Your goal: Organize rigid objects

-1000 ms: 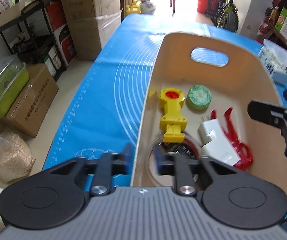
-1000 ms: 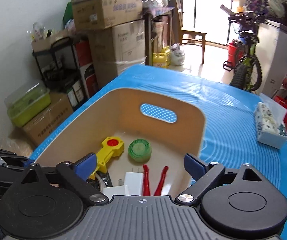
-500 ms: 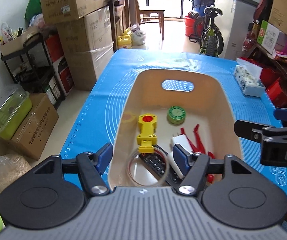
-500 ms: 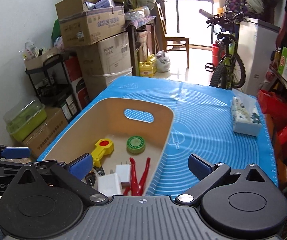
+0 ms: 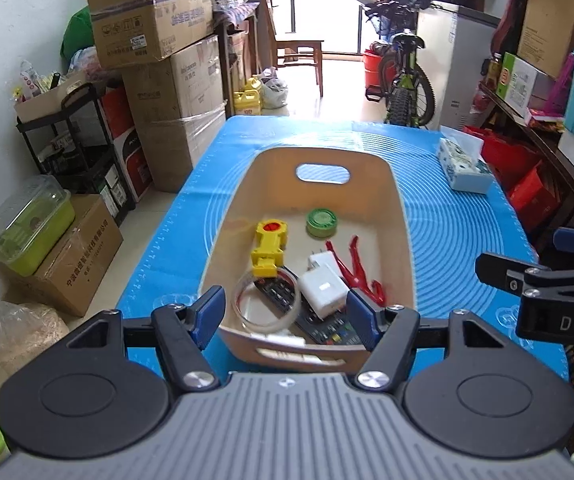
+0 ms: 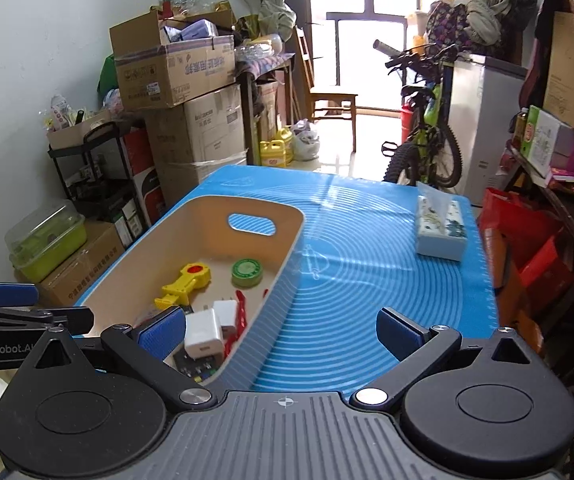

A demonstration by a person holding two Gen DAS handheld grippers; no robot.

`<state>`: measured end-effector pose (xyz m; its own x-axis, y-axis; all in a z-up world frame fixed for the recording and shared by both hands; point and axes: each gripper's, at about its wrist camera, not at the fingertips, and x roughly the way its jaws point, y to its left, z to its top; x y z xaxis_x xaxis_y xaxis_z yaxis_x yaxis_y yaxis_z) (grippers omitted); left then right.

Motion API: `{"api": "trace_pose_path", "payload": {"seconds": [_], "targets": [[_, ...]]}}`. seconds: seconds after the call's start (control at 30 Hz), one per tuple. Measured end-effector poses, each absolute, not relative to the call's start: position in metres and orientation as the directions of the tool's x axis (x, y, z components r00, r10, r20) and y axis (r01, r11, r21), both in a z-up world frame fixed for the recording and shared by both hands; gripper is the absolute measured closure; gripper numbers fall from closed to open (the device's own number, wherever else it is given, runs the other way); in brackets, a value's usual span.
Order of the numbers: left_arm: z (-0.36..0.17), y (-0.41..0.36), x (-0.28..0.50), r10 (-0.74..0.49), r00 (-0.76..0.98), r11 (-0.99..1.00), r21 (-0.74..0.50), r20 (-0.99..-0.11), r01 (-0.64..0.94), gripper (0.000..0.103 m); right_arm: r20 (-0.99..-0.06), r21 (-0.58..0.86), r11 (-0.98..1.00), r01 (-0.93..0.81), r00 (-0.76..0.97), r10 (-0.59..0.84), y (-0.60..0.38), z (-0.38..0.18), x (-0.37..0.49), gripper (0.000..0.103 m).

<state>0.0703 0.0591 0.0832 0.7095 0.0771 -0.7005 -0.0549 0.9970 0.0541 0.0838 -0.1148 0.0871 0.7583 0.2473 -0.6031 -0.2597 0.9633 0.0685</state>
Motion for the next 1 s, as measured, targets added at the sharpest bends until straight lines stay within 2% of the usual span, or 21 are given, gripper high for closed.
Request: {"api": "trace_pose_path", "payload": {"seconds": [0.3,0.5,1.0], "targets": [[0.072,0.041,0.04,0.084,0.714,0.996,0.061,-0.695,-0.058,0.035,-0.603,0.112,0.973,-0.204,0.764,0.23,-0.142,0.077,0.047,0.002],[0.067,0.032,0.021,0.064,0.738,0.998,0.058,-0.671,-0.034,0.035,-0.601,0.071,0.982,-0.175,0.778,0.182,-0.15,0.058,0.023,0.002],[0.032,0.007,-0.011,0.067,0.773,0.996,0.086,-0.631,-0.016,0.035,-0.573,0.071,0.987,-0.142,0.805,0.156,-0.166,0.031,-0.018,0.002]]}}
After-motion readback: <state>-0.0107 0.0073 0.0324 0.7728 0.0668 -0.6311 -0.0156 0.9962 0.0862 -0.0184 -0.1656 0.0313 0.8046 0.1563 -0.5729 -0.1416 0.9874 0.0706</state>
